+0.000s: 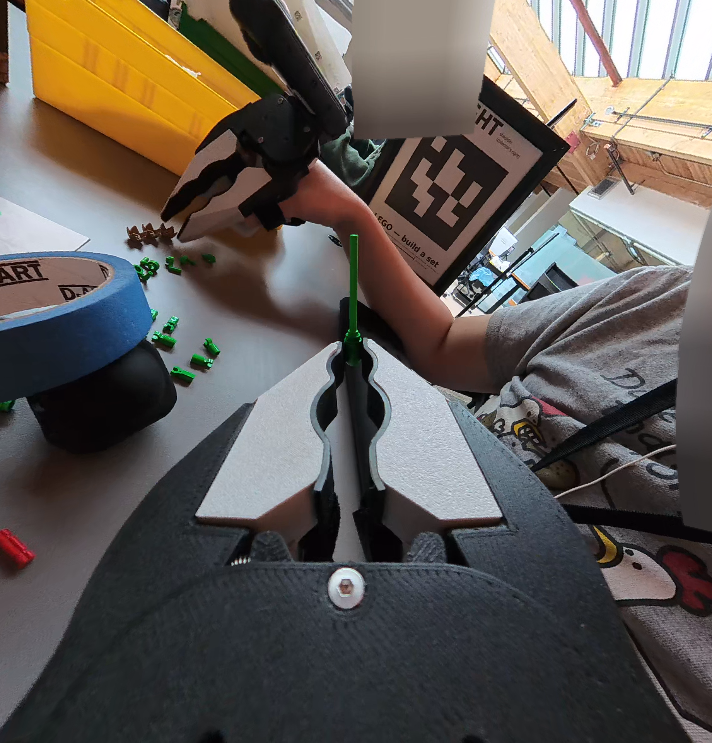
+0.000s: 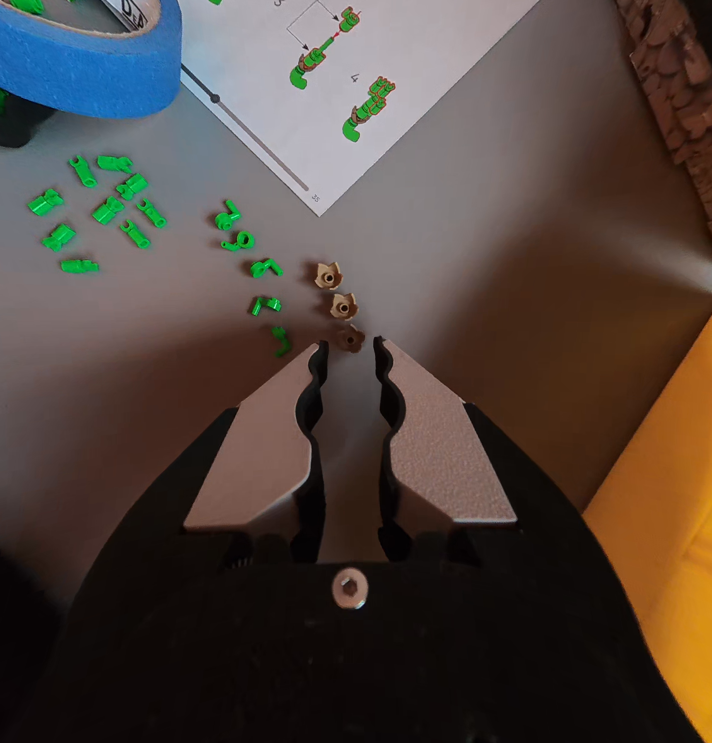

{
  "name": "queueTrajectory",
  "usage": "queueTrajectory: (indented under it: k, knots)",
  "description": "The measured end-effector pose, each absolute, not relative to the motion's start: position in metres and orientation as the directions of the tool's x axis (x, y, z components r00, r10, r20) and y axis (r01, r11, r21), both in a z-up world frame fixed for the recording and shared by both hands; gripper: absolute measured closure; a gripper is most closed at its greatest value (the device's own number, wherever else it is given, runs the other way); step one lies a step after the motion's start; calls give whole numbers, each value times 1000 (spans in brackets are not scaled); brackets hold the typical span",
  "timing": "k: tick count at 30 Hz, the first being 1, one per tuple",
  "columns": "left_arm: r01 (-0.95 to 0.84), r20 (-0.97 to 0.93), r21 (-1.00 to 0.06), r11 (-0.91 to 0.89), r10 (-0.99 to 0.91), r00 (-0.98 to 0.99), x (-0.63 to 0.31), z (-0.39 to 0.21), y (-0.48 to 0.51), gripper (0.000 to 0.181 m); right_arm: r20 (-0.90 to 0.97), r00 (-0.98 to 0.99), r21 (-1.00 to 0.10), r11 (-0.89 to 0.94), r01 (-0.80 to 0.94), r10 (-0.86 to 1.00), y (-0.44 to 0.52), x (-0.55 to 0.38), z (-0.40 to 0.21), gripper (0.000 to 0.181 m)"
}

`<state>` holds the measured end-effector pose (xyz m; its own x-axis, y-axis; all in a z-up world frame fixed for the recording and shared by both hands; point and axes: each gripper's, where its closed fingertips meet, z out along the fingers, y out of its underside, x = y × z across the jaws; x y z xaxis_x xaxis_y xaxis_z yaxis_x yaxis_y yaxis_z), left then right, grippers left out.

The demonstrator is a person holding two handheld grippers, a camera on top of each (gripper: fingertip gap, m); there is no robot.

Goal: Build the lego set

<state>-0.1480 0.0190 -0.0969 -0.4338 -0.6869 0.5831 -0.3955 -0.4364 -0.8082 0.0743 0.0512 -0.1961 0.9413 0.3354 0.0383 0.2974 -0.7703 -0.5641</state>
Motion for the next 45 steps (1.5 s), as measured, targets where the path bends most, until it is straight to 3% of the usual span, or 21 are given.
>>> queueTrajectory:
  k: [10,13,16,21,26,45]
  knots:
    - [-401,581,-809,-431,-691,-430,-148,-98,18,177,16,945,-593,-758,272,326,48,75,-185,171]
    - [-405,578,-809,-426,-701,-417,-147,-101,21,176,-65,902,-755,-612,235,427,55,32,-122,172]
    - [-424,579,-806,-413,-702,-414,-148,-104,22,176,-184,641,-932,-338,126,745,48,-67,-25,172]
    - [-455,497,-840,-296,-755,-427,-153,-113,19,176,-270,366,-841,-403,361,891,50,-128,-36,172]
    - [-433,480,-852,-294,-771,-419,-155,-109,25,176,-305,202,-808,-365,463,931,54,-145,-45,172]
    - [-439,500,-841,-315,-764,-408,-155,-108,28,176,-372,184,-802,-415,430,910,57,-144,-66,172]
